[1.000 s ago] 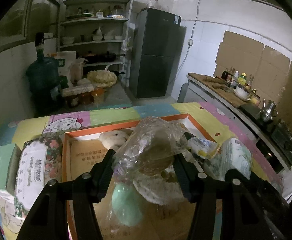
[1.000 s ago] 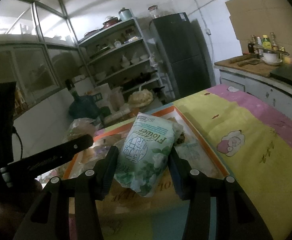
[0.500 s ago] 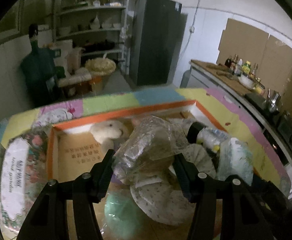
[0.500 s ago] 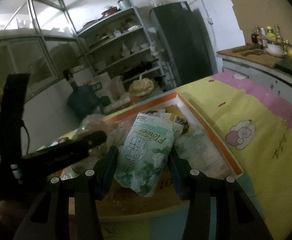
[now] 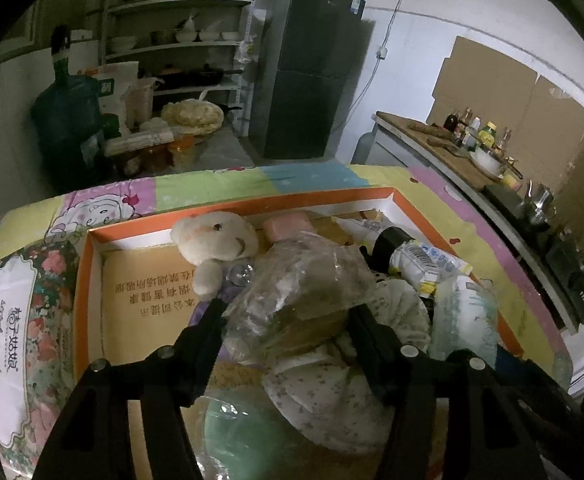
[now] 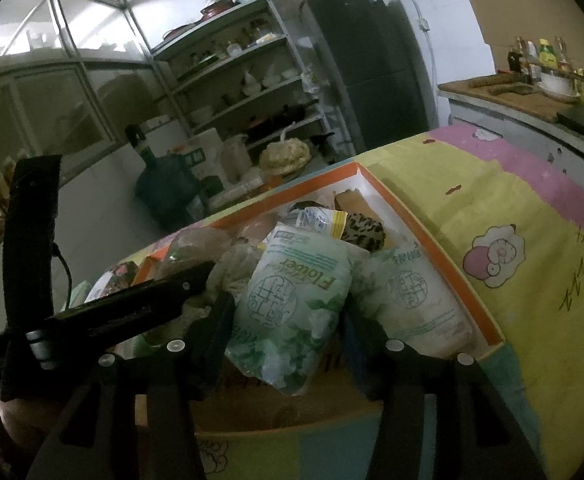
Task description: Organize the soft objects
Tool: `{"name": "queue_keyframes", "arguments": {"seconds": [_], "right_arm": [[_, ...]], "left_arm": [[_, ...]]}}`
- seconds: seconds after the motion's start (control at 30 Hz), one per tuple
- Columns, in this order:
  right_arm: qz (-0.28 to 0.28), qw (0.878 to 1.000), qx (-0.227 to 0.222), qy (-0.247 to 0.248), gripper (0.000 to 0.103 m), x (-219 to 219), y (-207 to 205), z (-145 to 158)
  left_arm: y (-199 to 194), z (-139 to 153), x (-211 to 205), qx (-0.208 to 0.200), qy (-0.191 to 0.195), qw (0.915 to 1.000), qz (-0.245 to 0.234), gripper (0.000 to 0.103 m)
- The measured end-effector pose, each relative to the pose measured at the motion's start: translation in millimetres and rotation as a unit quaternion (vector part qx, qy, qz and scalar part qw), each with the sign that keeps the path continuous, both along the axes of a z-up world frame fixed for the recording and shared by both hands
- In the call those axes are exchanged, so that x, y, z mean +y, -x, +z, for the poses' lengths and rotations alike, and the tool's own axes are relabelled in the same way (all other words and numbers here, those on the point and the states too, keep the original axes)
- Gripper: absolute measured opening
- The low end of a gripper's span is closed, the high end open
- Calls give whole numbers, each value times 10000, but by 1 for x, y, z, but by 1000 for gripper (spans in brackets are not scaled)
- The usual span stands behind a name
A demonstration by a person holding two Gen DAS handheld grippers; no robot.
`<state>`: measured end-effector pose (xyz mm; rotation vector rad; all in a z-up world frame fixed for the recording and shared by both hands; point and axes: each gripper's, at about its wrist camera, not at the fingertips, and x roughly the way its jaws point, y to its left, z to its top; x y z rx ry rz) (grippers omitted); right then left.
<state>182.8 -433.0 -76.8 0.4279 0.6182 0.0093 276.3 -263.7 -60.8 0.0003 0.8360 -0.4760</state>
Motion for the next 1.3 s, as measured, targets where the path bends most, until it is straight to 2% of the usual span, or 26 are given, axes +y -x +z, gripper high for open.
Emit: {"name": "queue_keyframes", "arguments": {"seconds": [0.13,0.2,0.27,0.47,0.7,0.87,1.07,1.3], "right_arm": [[-89,9999,16,-59,63,-3,2,-1],[-141,9999,-10,-50,73,-3,4,0],[-183,9998,-85,3,75,-1,8,4],[-354,9986,-376,144,77,6,26,23],[-507,9929,-1060,183,78,31,68,64],[-236,9892,-1406,327,79,76,93,85],[-30,9890,-1428,379,79,124,118,89],[174,9871,-1476,597,79,171,146,90]], "left_arm": [[7,7,5,-74,96,9999,-39,69],[13,14,11,-139,212,9997,-63,74],[20,22,17,-228,316,9992,-71,79],[49,51,45,-533,714,9960,-54,83],[107,89,87,-1069,1132,9878,-95,85],[154,103,121,-1598,1043,9816,77,86],[189,101,160,-1698,1052,9795,266,86],[229,94,197,-1943,1026,9732,679,86]]}}
